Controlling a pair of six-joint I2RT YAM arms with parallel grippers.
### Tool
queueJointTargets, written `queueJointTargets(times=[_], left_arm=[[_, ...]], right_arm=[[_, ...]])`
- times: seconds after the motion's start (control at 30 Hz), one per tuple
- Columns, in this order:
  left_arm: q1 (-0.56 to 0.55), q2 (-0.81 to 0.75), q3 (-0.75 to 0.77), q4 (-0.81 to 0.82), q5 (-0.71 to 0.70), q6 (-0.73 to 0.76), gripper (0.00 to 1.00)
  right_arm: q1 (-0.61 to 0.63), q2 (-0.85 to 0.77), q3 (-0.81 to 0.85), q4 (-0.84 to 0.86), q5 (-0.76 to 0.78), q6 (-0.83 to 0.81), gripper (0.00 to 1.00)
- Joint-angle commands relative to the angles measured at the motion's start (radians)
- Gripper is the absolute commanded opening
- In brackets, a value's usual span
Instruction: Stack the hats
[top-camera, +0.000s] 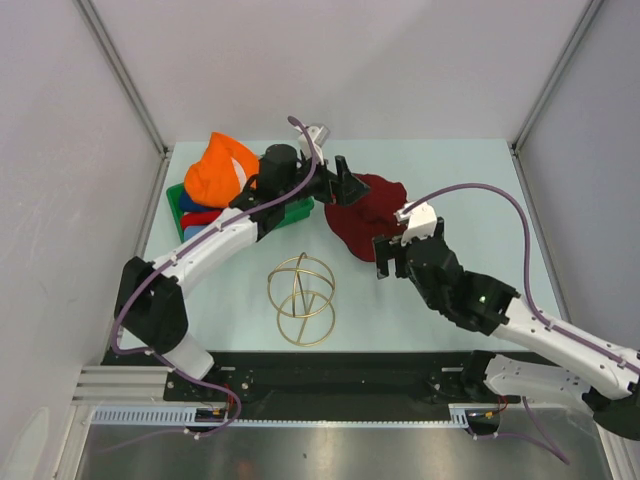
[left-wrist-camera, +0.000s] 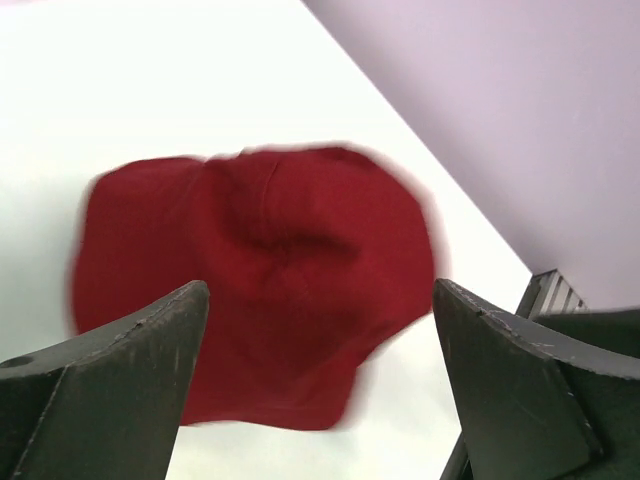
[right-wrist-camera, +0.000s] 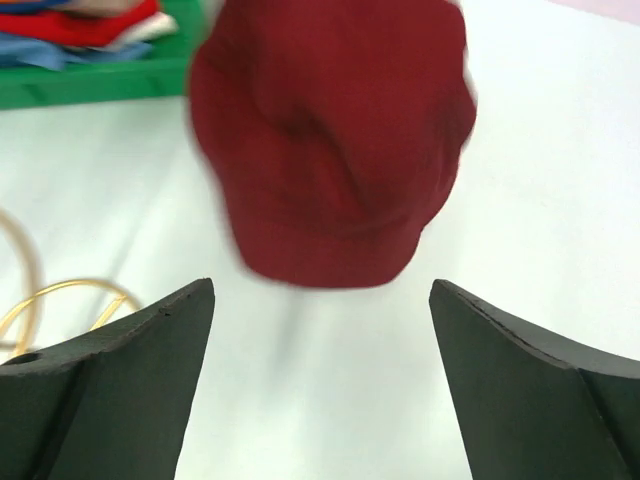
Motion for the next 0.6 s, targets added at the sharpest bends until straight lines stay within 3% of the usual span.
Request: queueJointTargets(times=[0.0,0.13,0.23,0.37,0.4,0.57], left_arm=[[-0.013,0.024,0.078,0.063,0.029,-0.026,0.98],[-0.015,0.019,0.084,0.066,0.014,-0.021,0.98],[-0.015,0.021,0.099,0.056,0.004,-0.006,0.99],[-0.015,0.038,0.122,0.034,0.014,0.002,0.99],[-0.015,0.041,0.129,0.033,0.012,0.003,0.99],[-0.015,0.058,0.164,-0.012,-0.011,0.025,0.99]], right_arm=[[0.005,-0.042,0.090,-0.014,-0.135,-0.042,0.97],[-0.029,0.019,0.195,-0.047,-0.139,-0.046,1.00],[-0.167,0.079,0.285,-0.077,-0.214,-0.019,1.00],[-0.432,0.167,0.329,-0.040,-0.529,0.022,1.00],[-0.530,0.179,0.334,-0.029,-0.576,0.042,1.00],[-0.774,0.215,0.333,0.029,-0.804,0.122,1.00]])
